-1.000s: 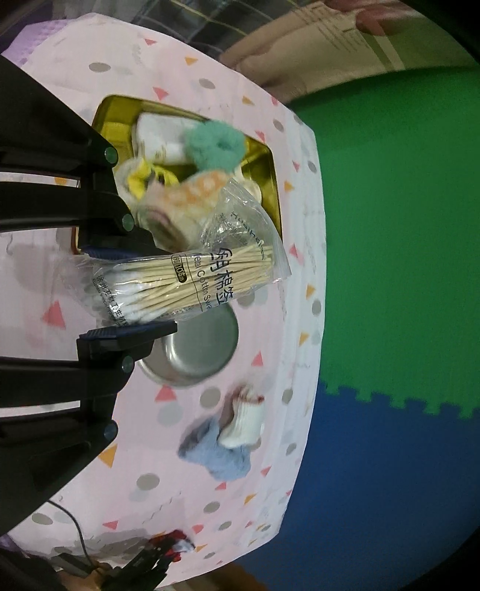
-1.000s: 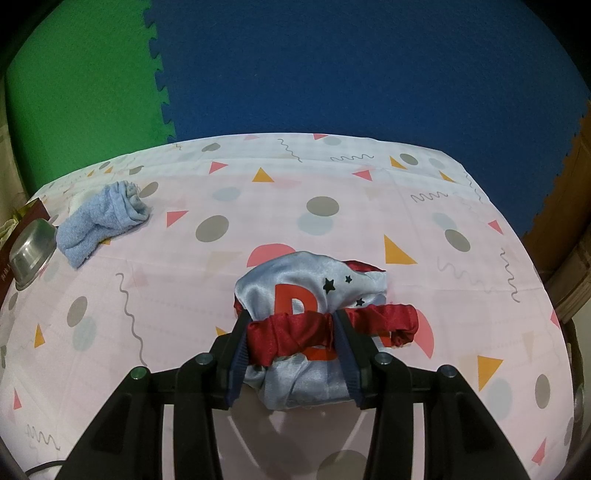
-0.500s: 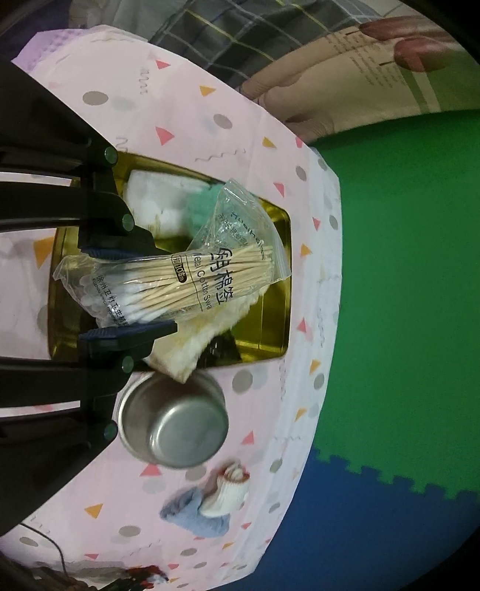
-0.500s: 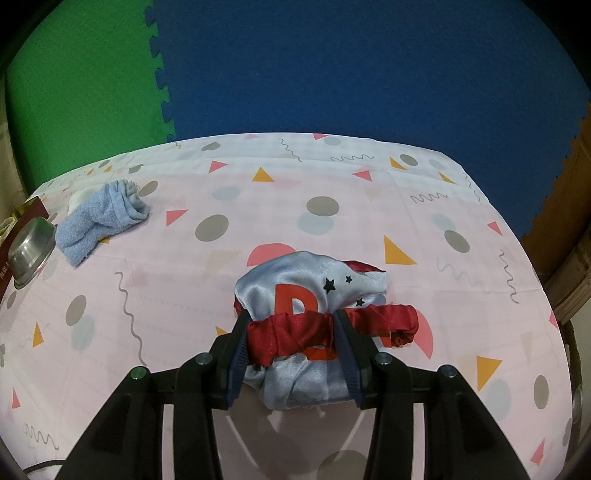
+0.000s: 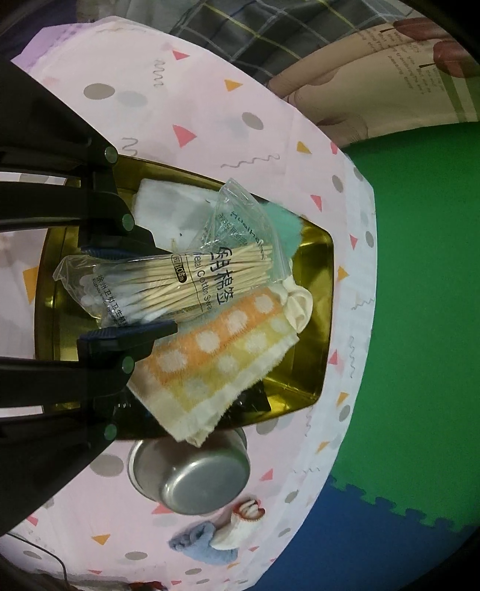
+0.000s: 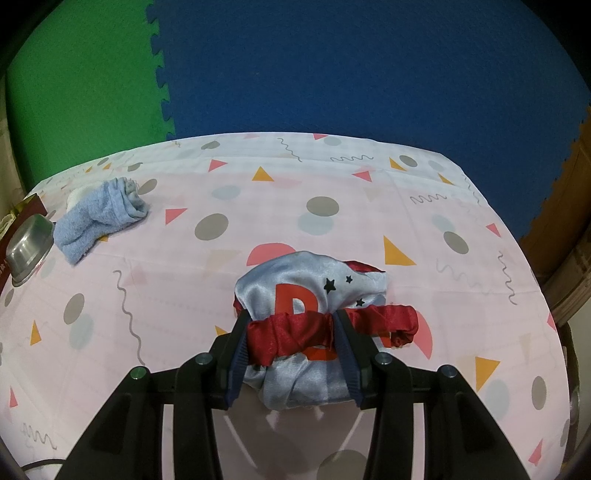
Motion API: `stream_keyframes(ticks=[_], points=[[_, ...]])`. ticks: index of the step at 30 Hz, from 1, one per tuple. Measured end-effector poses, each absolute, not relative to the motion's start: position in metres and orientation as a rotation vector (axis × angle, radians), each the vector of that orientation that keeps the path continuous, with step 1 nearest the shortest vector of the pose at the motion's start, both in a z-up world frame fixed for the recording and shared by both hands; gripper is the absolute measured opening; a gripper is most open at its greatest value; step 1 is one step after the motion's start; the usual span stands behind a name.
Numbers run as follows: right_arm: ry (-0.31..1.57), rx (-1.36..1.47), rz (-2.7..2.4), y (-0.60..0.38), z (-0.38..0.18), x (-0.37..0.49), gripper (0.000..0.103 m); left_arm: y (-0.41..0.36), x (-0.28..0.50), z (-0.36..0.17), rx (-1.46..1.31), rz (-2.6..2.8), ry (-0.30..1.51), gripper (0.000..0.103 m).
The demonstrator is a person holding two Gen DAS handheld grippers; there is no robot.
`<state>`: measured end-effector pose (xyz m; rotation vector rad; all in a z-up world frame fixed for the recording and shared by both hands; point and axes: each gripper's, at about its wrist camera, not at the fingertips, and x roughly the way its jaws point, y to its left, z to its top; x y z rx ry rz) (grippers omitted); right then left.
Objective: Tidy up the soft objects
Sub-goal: 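Carry the cotton swab pack into the gold tray with the left gripper and release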
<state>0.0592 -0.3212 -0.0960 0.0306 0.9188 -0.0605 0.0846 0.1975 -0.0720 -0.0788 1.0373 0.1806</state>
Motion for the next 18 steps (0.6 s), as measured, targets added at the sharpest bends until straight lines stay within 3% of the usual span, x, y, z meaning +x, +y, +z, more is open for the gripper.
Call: stream_keyframes(ticks=[10,14,18], points=[[0.922,0.015,-0.067,-0.32,-0.096,0.06,0.045,0.195,0.078,-0.071,-0.035,0.17,1.016,0.037],[0.923,0.012,-0.068,-0.319,-0.095,0.06,0.045,0.194,0.073,-0.067,-0.04,0.158,0.998,0.052],[0.923,0.007,-0.07,-0.319,-0.095,0.059,0.045,0.189,0.064,-0.058,-0.02,0.147,0.959,0.056]])
